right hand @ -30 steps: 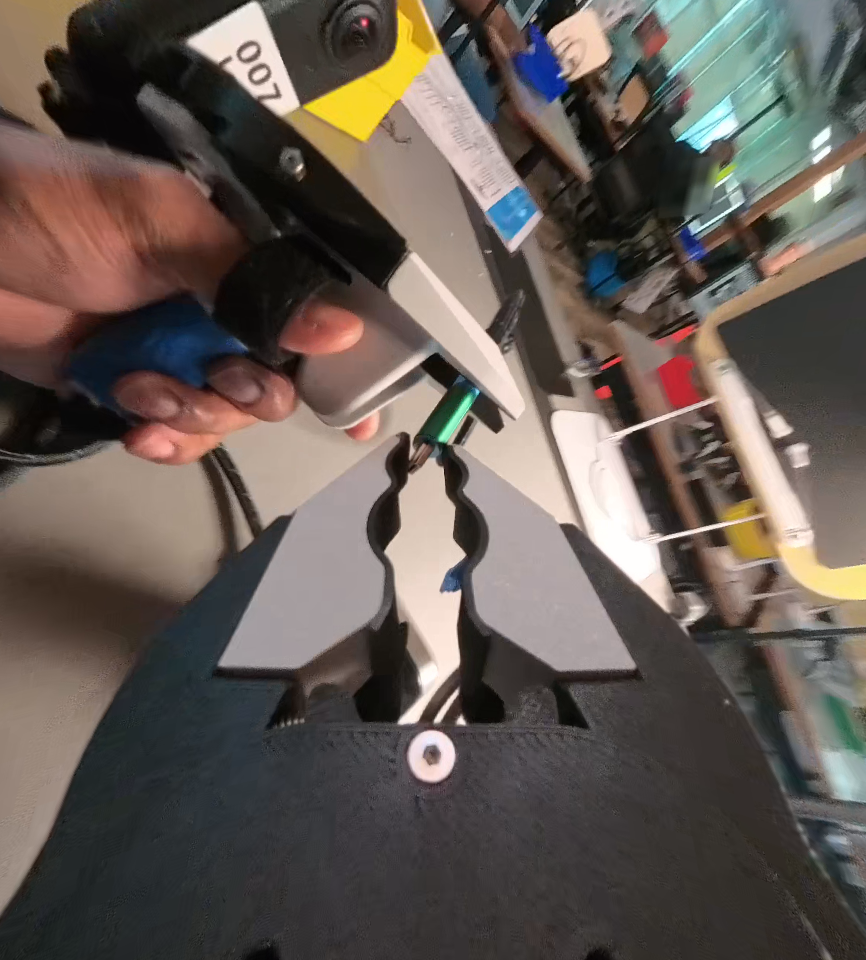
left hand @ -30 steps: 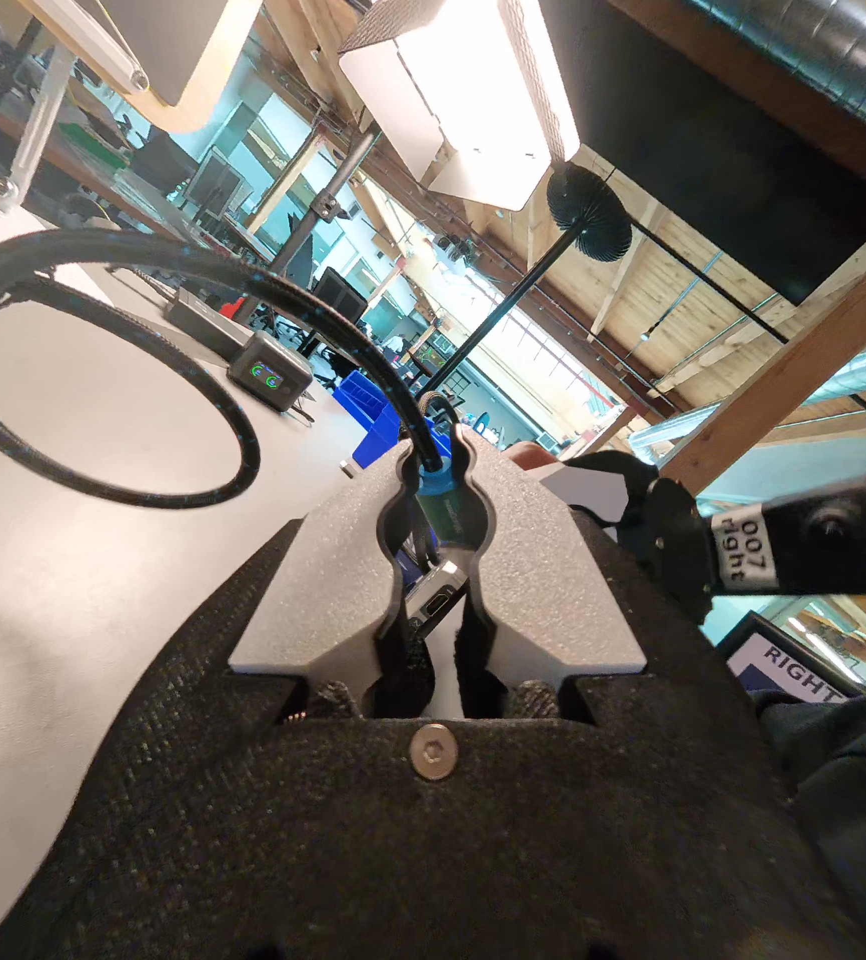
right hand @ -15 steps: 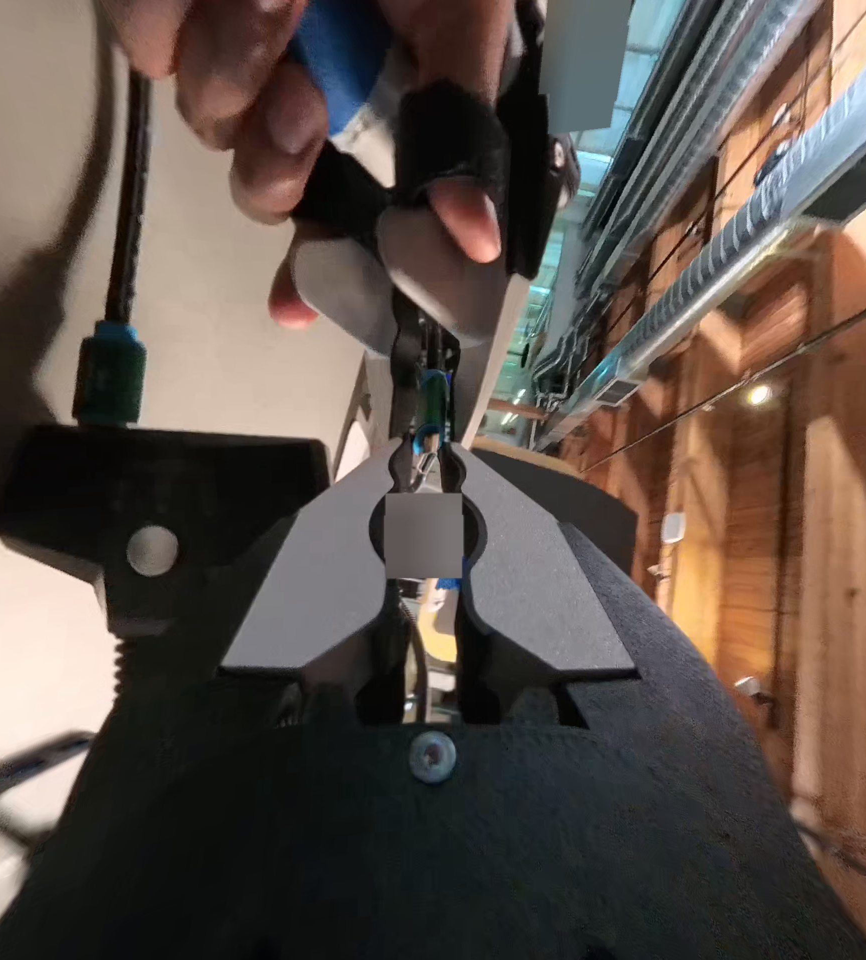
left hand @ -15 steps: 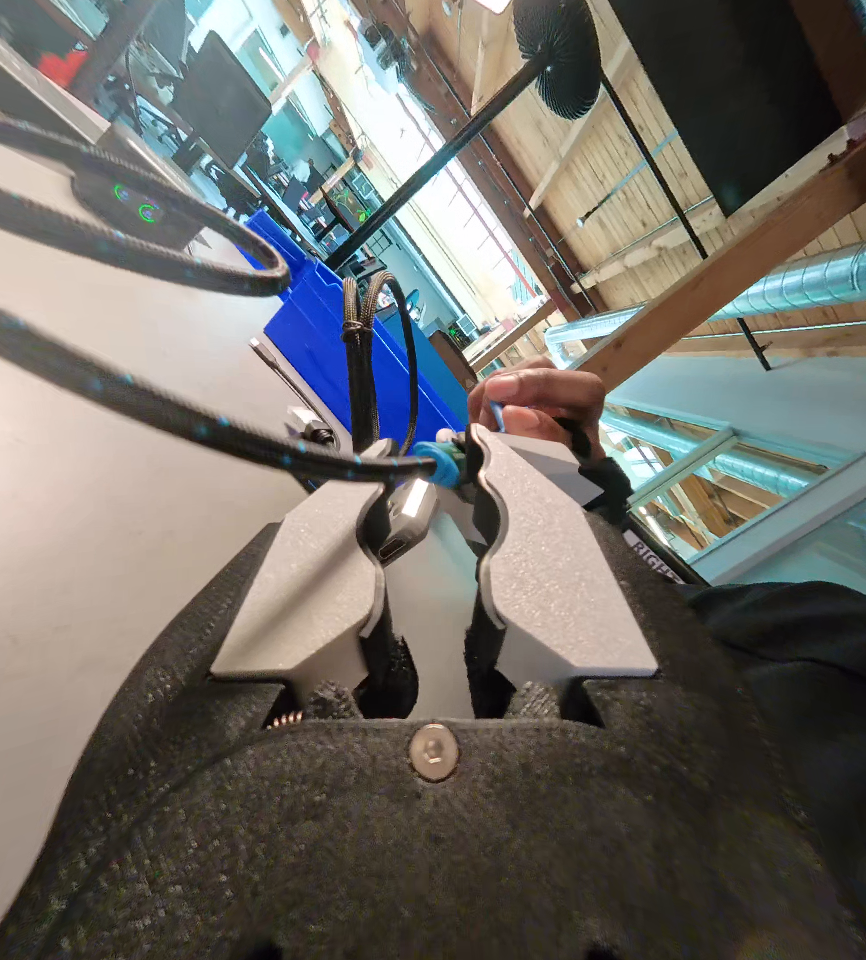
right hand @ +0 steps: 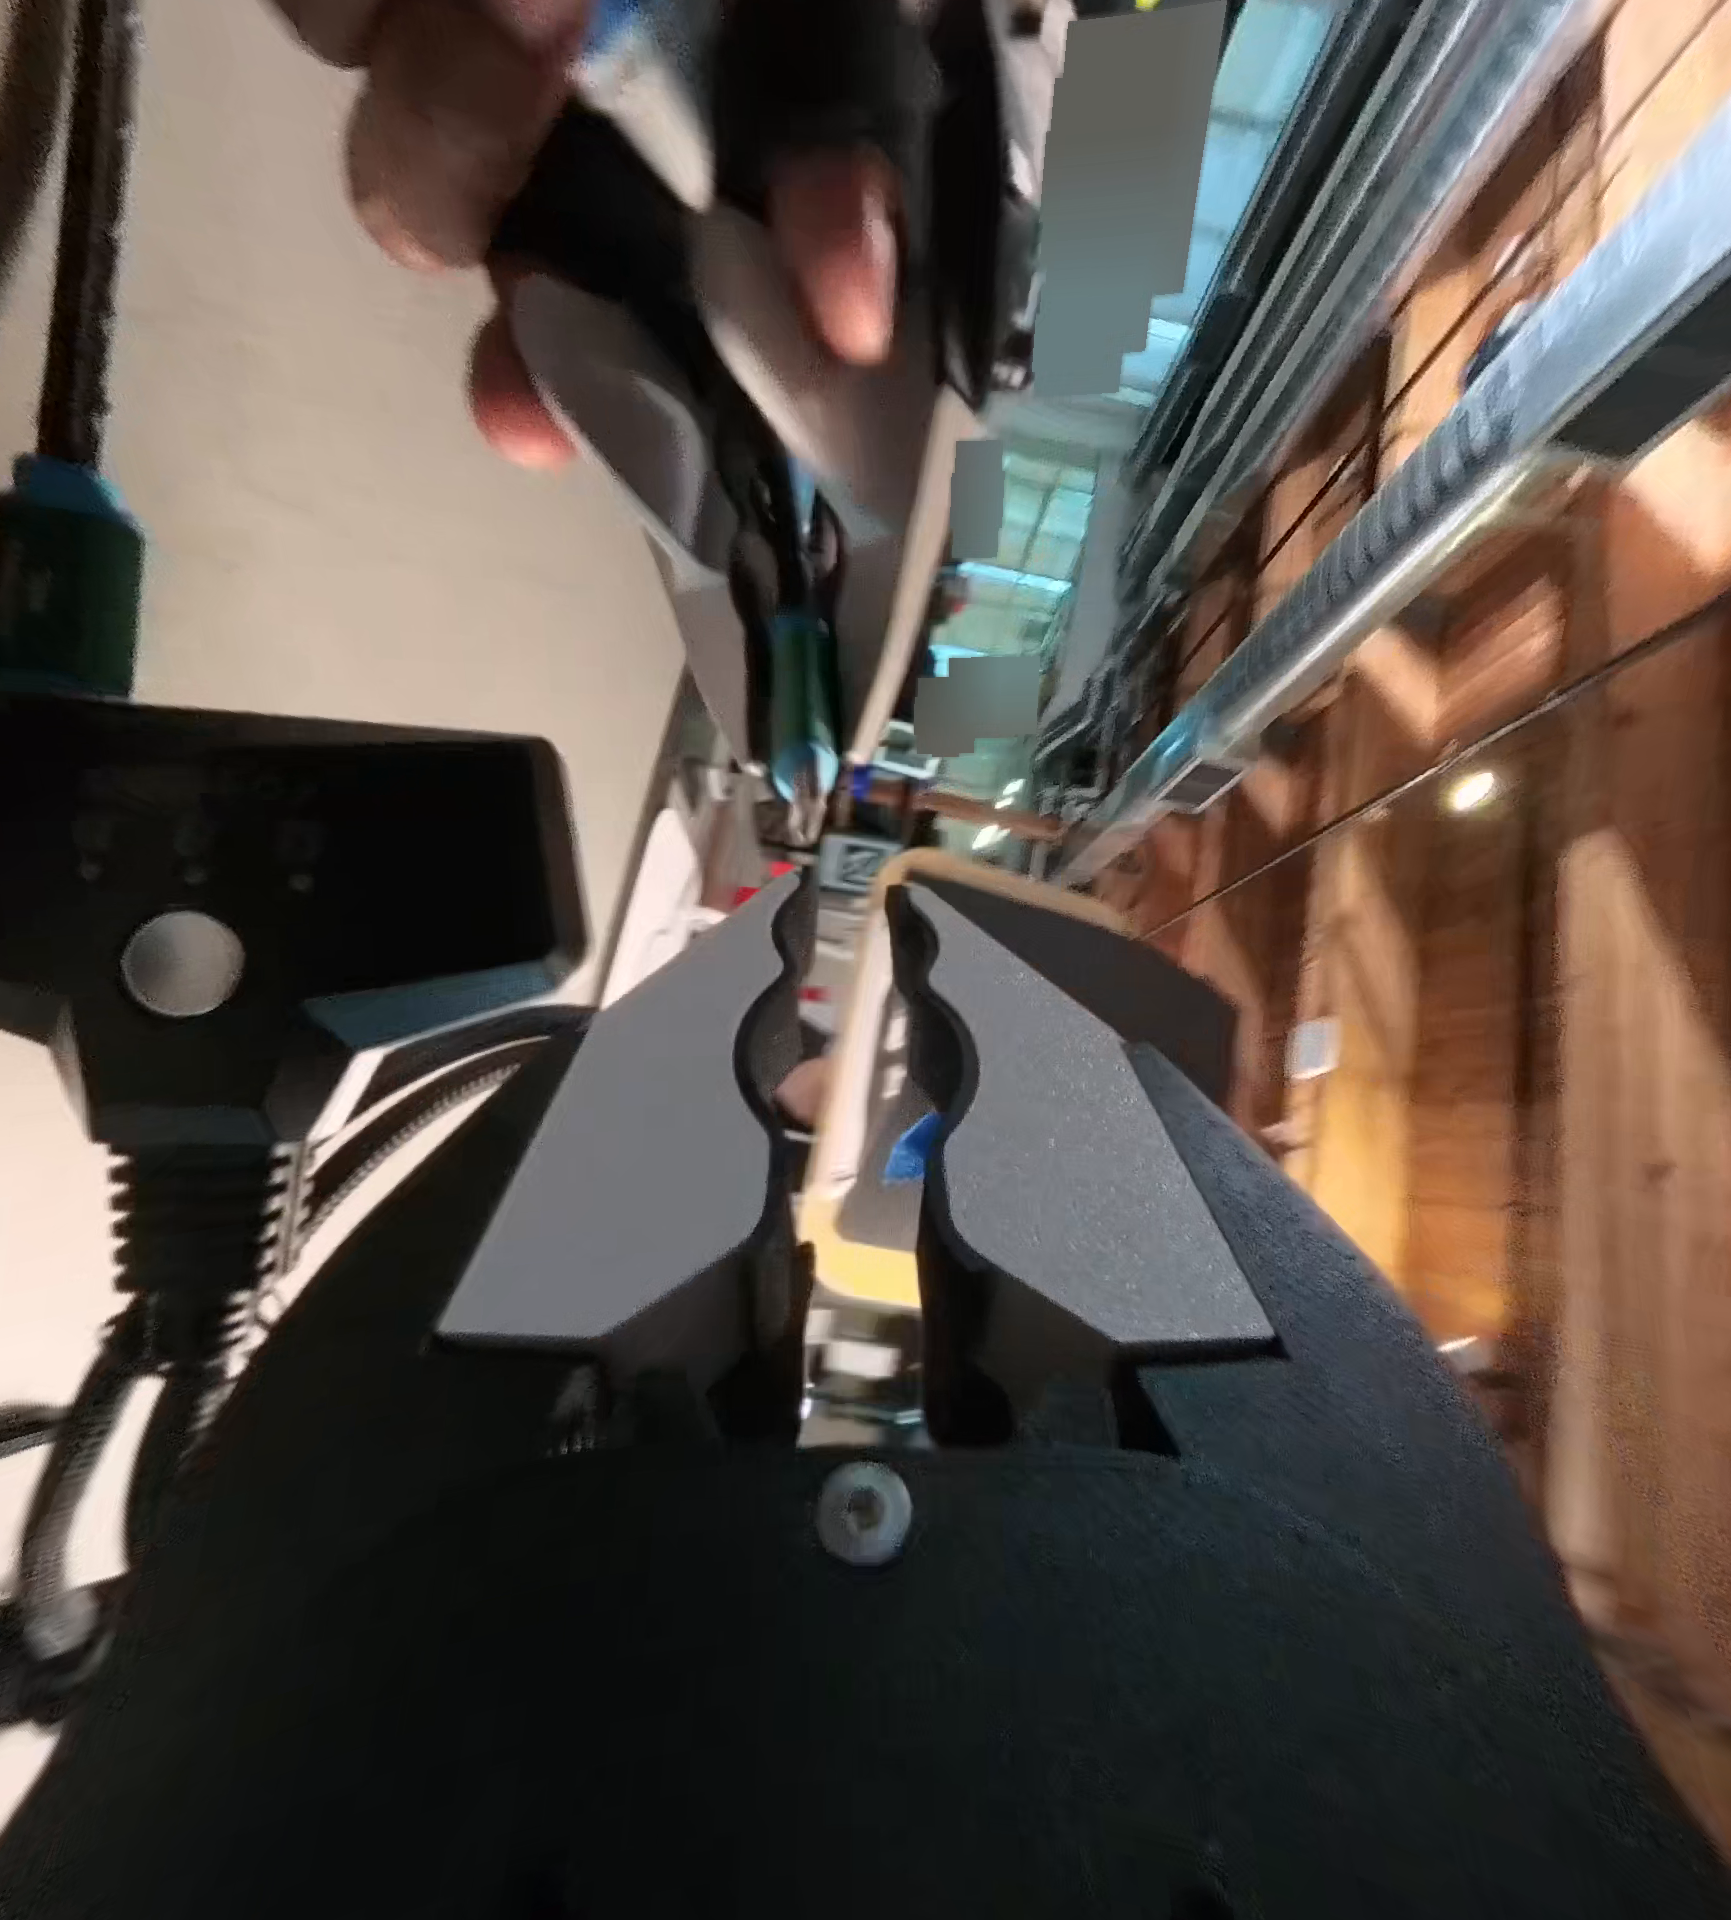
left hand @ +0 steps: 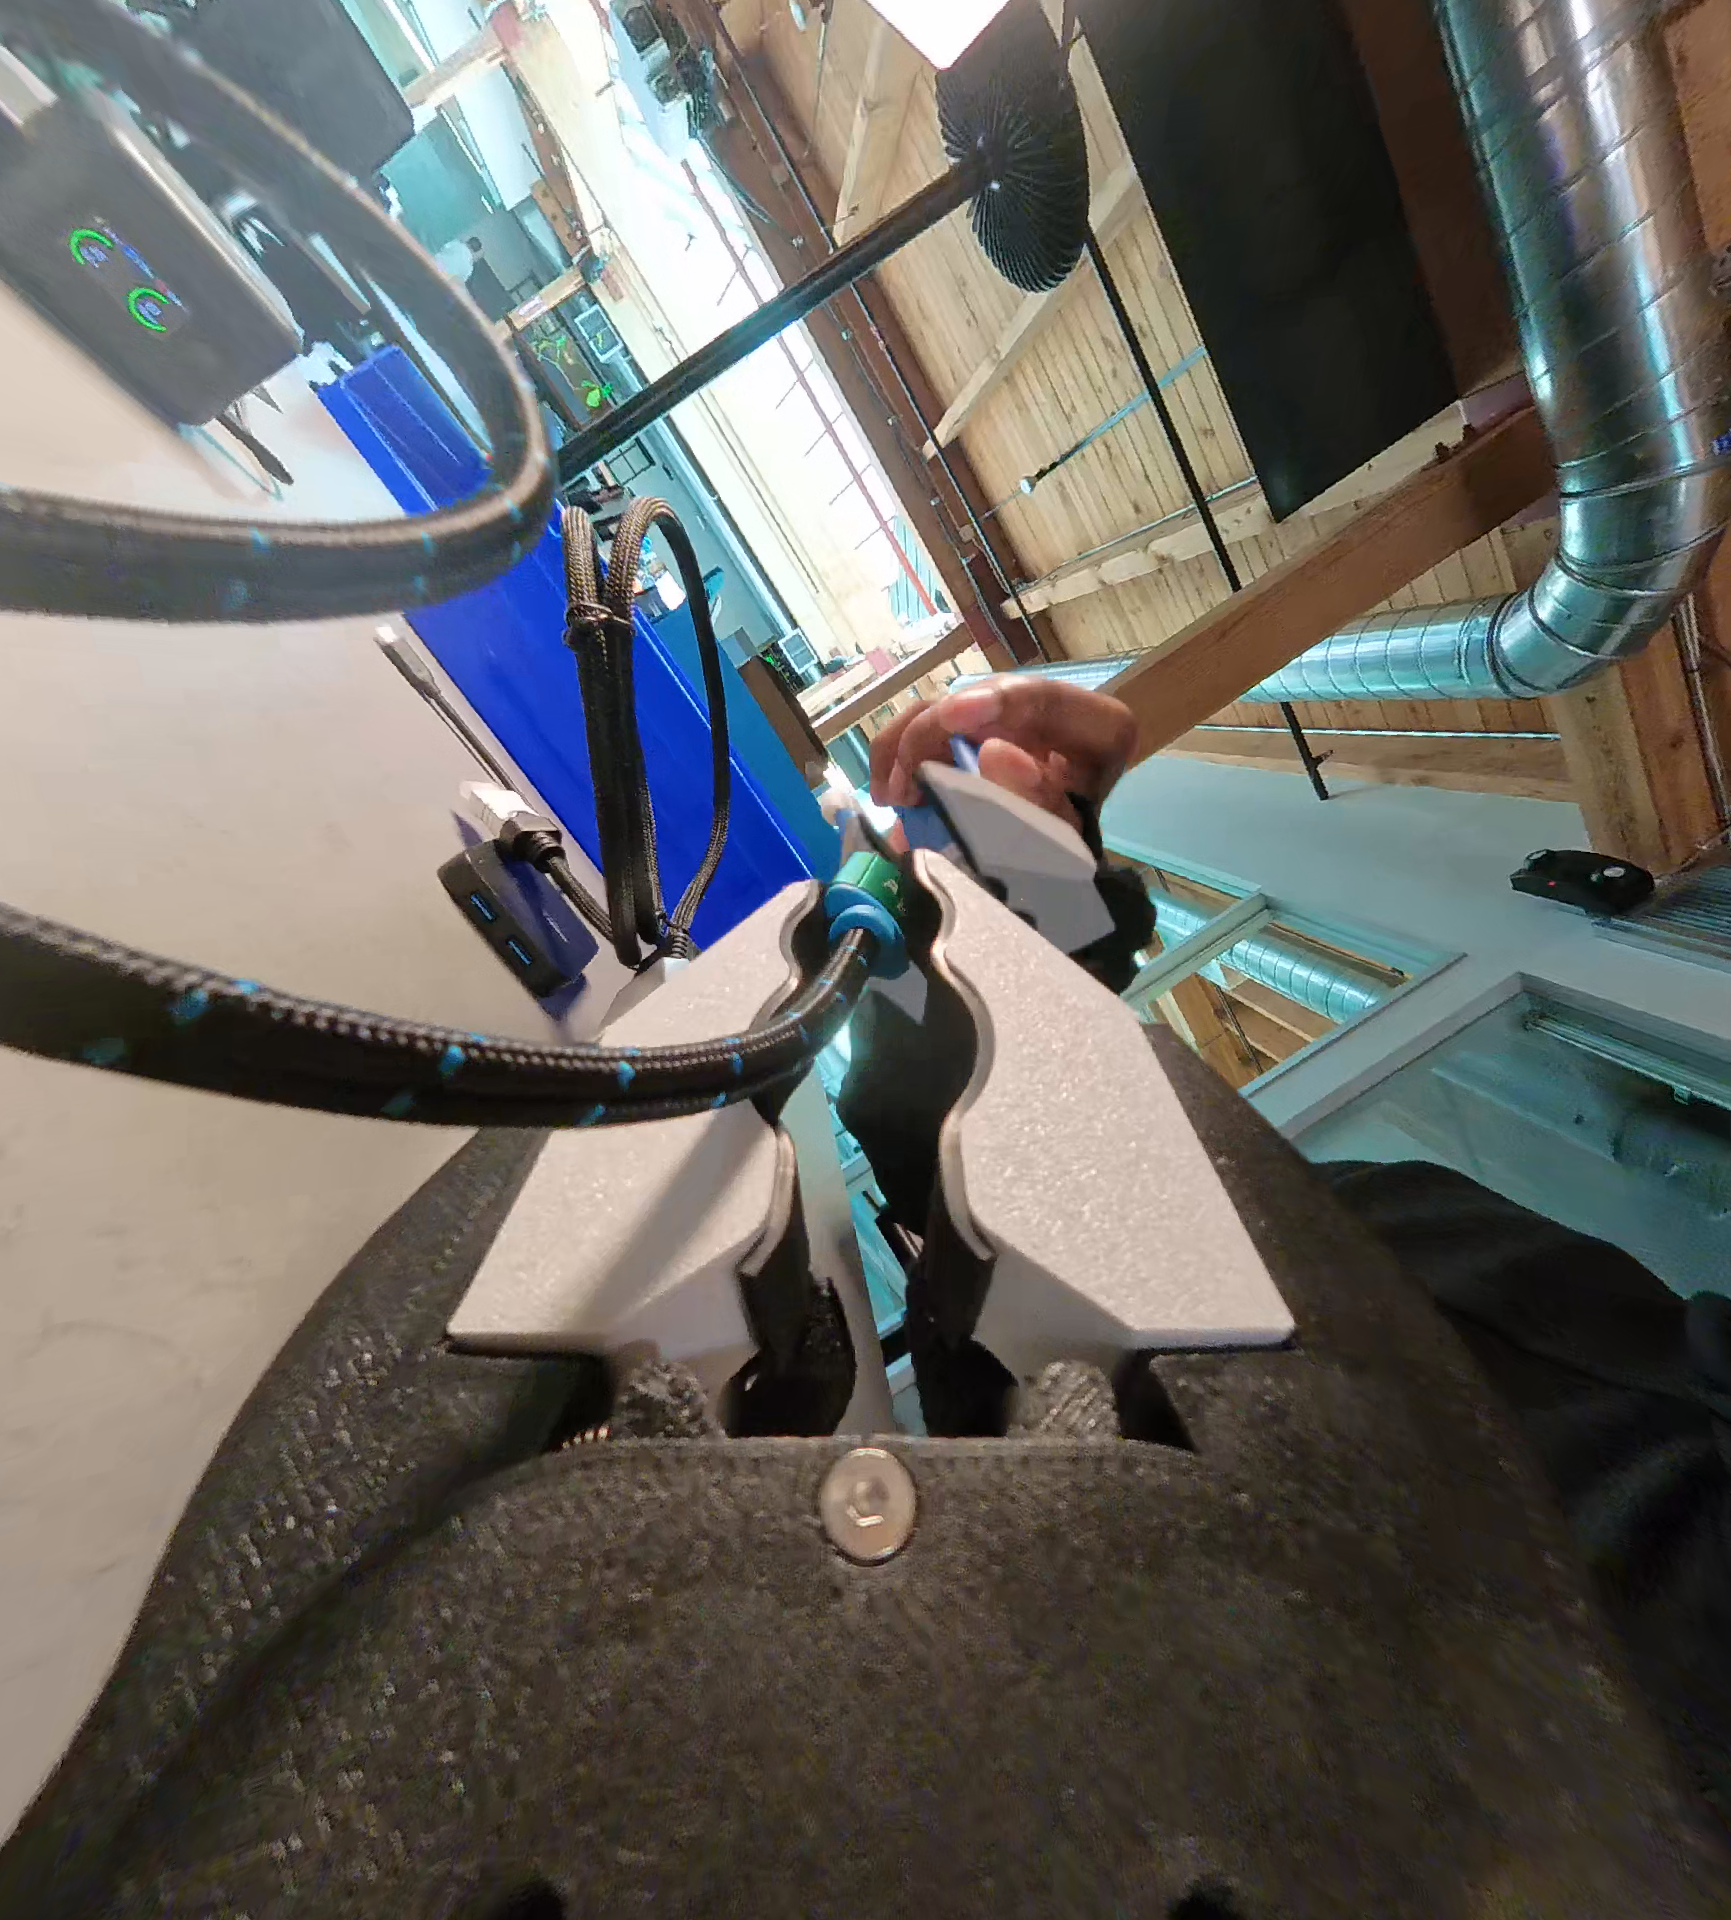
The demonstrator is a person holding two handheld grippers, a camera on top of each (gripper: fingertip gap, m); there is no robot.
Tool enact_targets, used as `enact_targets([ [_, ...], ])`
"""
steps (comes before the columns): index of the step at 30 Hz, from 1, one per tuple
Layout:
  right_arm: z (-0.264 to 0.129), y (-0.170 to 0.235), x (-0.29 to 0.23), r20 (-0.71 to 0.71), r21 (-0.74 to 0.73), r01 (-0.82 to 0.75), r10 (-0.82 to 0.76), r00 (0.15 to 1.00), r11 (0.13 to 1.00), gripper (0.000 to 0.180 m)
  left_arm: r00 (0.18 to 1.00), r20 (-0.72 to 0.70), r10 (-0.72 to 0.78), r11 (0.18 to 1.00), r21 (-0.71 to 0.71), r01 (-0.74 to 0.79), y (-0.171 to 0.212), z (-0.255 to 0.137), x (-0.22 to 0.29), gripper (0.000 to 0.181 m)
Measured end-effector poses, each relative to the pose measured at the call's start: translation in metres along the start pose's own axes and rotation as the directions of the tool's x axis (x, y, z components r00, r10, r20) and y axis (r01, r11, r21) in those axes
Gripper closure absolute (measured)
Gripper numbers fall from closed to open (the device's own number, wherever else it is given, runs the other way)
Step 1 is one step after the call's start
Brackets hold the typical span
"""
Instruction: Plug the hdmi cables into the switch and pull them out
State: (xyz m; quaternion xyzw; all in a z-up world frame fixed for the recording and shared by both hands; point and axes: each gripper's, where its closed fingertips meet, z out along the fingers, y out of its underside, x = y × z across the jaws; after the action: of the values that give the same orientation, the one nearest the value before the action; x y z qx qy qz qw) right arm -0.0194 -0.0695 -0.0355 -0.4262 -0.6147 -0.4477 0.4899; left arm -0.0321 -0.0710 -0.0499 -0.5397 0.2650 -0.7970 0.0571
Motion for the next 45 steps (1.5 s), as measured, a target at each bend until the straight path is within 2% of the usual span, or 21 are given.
enact_targets([
  [2,-0.005,0.012,0.005,0.053,-0.012,-0.219,0.22,0.974,0.976,0.165,1.0,0.012,0.011,1.0,0.004,-0.011,0.0,0.0,-0.001,0.167],
  [4,-0.009,0.022,0.006,0.131,-0.039,-0.488,0.489,0.863,0.872,0.165,0.999,0.019,0.032,0.999,-0.005,-0.032,0.002,0.001,-0.001,0.167],
  [7,-0.014,0.021,-0.002,0.302,-0.1,-0.83,0.812,0.5,0.549,0.157,0.997,0.031,0.068,0.997,-0.023,-0.068,0.006,0.003,0.0,0.166],
  [10,-0.014,0.006,-0.006,0.417,-0.173,-0.955,0.896,0.151,0.242,0.148,0.991,0.041,0.126,0.992,-0.035,-0.125,0.008,0.005,0.002,0.166],
  [12,-0.013,-0.008,-0.005,0.469,-0.206,-0.971,0.883,0.01,0.12,0.146,0.982,0.041,0.182,0.983,-0.039,-0.18,0.01,0.006,0.005,0.168],
  [14,-0.011,-0.018,-0.007,0.493,-0.252,-0.966,0.867,-0.076,0.059,0.145,0.971,0.039,0.234,0.972,-0.044,-0.232,0.011,0.007,0.008,0.167],
  [15,-0.009,-0.02,-0.008,0.49,-0.267,-0.963,0.867,-0.095,0.045,0.146,0.966,0.04,0.254,0.967,-0.044,-0.252,0.011,0.008,0.01,0.167],
  [16,-0.008,-0.02,-0.011,0.487,-0.284,-0.958,0.867,-0.109,0.039,0.147,0.962,0.039,0.27,0.962,-0.044,-0.268,0.012,0.008,0.01,0.159],
  [20,-0.008,-0.028,-0.012,0.516,-0.319,-0.948,0.839,-0.174,0.0,0.16,0.951,0.04,0.307,0.952,-0.03,-0.306,0.01,0.007,0.012,0.162],
  [23,-0.01,-0.029,-0.011,0.535,-0.307,-0.952,0.826,-0.179,-0.007,0.163,0.948,0.027,0.317,0.948,-0.025,-0.316,0.01,0.007,0.014,0.162],
  [28,-0.012,-0.028,-0.015,0.553,-0.264,-0.962,0.828,-0.092,0.069,0.163,0.957,0.013,0.291,0.955,-0.055,-0.29,0.014,0.009,0.013,0.165],
  [33,-0.014,-0.026,-0.017,0.569,-0.174,-0.965,0.82,0.063,0.195,0.164,0.954,0.011,0.299,0.952,-0.079,-0.297,0.018,0.011,0.013,0.167],
  [39,-0.019,-0.025,-0.018,0.581,-0.159,-0.959,0.807,0.101,0.234,0.162,0.943,0.015,0.333,0.939,-0.092,-0.331,0.021,0.012,0.015,0.163],
  [42,-0.022,-0.016,-0.034,0.576,-0.223,-0.934,0.81,0.106,0.28,0.145,0.937,0.022,0.349,0.935,-0.083,-0.346,0.02,0.011,0.015,0.163],
  [45,-0.027,-0.013,-0.054,0.6,-0.304,-0.907,0.798,0.056,0.292,0.134,0.936,0.024,0.351,0.934,-0.081,-0.348,0.02,0.011,0.015,0.163],
])
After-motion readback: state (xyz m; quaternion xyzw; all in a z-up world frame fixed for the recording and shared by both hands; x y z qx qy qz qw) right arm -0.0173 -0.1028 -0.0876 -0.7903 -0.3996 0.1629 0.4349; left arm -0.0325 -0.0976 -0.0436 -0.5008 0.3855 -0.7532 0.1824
